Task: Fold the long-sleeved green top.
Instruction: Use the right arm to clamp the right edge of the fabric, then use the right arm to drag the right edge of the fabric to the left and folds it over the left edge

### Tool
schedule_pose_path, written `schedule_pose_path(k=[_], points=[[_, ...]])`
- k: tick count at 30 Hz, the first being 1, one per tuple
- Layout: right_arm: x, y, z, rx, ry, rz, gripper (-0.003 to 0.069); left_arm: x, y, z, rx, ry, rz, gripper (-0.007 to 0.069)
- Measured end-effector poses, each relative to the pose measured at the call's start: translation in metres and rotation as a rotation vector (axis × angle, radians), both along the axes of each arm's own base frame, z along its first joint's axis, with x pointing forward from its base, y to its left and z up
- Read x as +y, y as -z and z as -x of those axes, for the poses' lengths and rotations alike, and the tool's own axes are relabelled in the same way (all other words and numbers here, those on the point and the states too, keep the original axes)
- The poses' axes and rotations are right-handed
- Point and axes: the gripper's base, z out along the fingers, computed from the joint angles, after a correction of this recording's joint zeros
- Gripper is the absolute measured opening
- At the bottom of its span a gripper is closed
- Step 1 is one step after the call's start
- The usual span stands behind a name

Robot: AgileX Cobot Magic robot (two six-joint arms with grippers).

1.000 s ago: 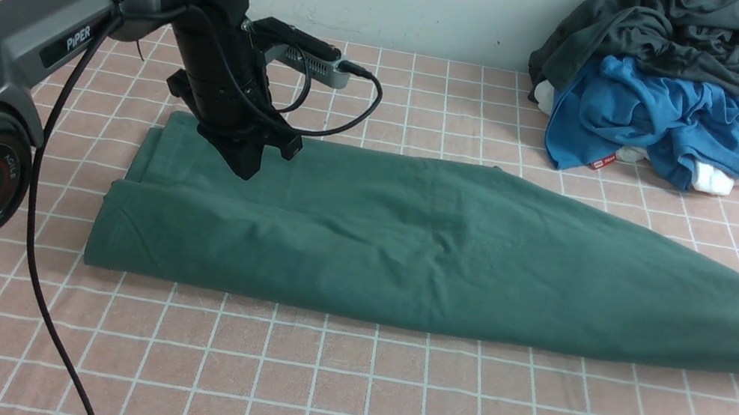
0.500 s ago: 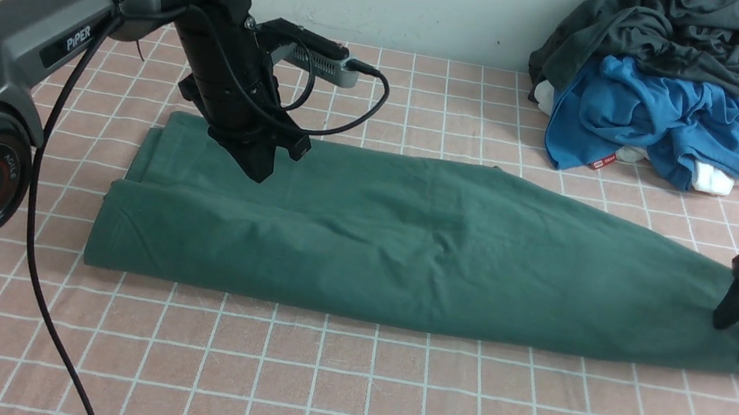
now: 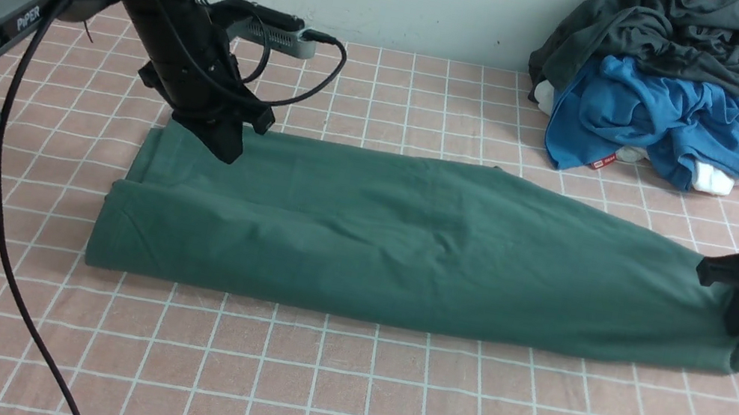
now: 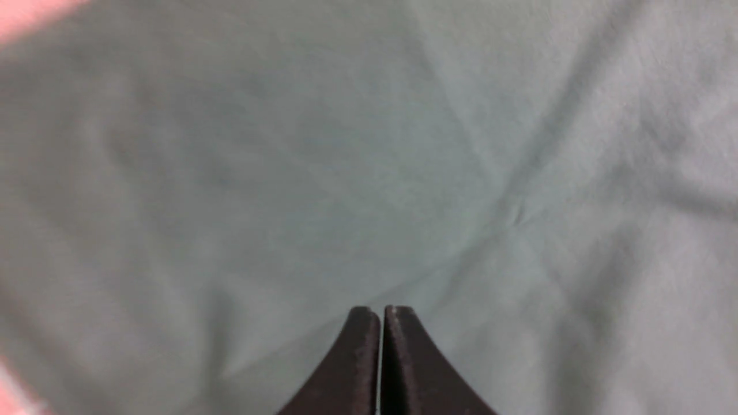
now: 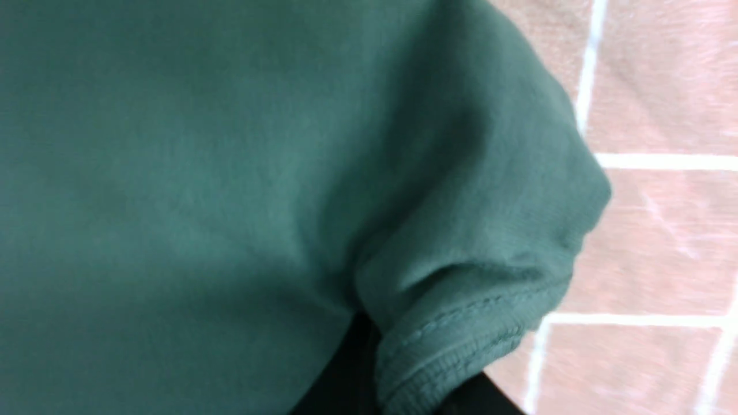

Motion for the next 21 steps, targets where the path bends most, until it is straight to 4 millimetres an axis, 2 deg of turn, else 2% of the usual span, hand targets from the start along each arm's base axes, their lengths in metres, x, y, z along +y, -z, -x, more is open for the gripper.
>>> schedule_pose_path(k=[1,2,3,4,6,9,11,12,13,15,16,18,20,21], points=[[-0.001,-0.003,0.001,-0.004,-0.003,0.009,0.0031,0.001,-0.003,0.001,-0.007,0.001,0.000,-0.0003],[-0.008,-0.018,0.004,-0.017,-0.023,0.096,0.0030,0.005,-0.018,0.003,-0.040,0.005,0.002,-0.0003],[-0.010,-0.022,0.005,-0.020,-0.024,0.122,0.0030,0.006,-0.022,0.004,-0.049,0.006,0.003,-0.0003],[-0.023,-0.040,0.010,-0.040,-0.019,0.224,0.0030,0.012,-0.040,0.008,-0.087,-0.002,0.006,-0.0003],[-0.038,-0.062,0.016,-0.077,0.014,0.319,0.0030,0.024,-0.063,0.014,-0.136,-0.022,0.008,-0.0003],[-0.056,-0.095,0.028,-0.150,0.084,0.376,0.0030,0.041,-0.094,0.025,-0.202,-0.053,0.007,-0.0003],[-0.055,-0.115,0.034,-0.198,0.107,0.366,0.0030,0.052,-0.116,0.034,-0.248,-0.076,0.007,-0.0003],[-0.055,-0.118,0.034,-0.204,0.109,0.363,0.0030,0.052,-0.118,0.035,-0.252,-0.076,0.007,-0.0003],[-0.042,-0.136,0.035,-0.262,0.097,0.320,0.0030,0.060,-0.135,0.044,-0.287,-0.092,0.008,-0.0003],[-0.028,-0.150,0.034,-0.307,0.066,0.281,0.0030,0.063,-0.142,0.048,-0.304,-0.099,0.007,-0.0003],[-0.001,-0.168,0.031,-0.368,0.000,0.210,0.0030,0.065,-0.154,0.054,-0.329,-0.105,0.010,-0.0003],[0.035,-0.182,0.027,-0.425,-0.101,0.141,0.0030,0.066,-0.160,0.058,-0.343,-0.105,0.010,-0.0003],[0.076,-0.191,0.025,-0.477,-0.207,0.059,0.0030,0.066,-0.165,0.062,-0.350,-0.104,0.012,-0.0003],[0.086,-0.193,0.024,-0.488,-0.229,0.034,0.0030,0.066,-0.165,0.062,-0.350,-0.103,0.012,-0.0003]])
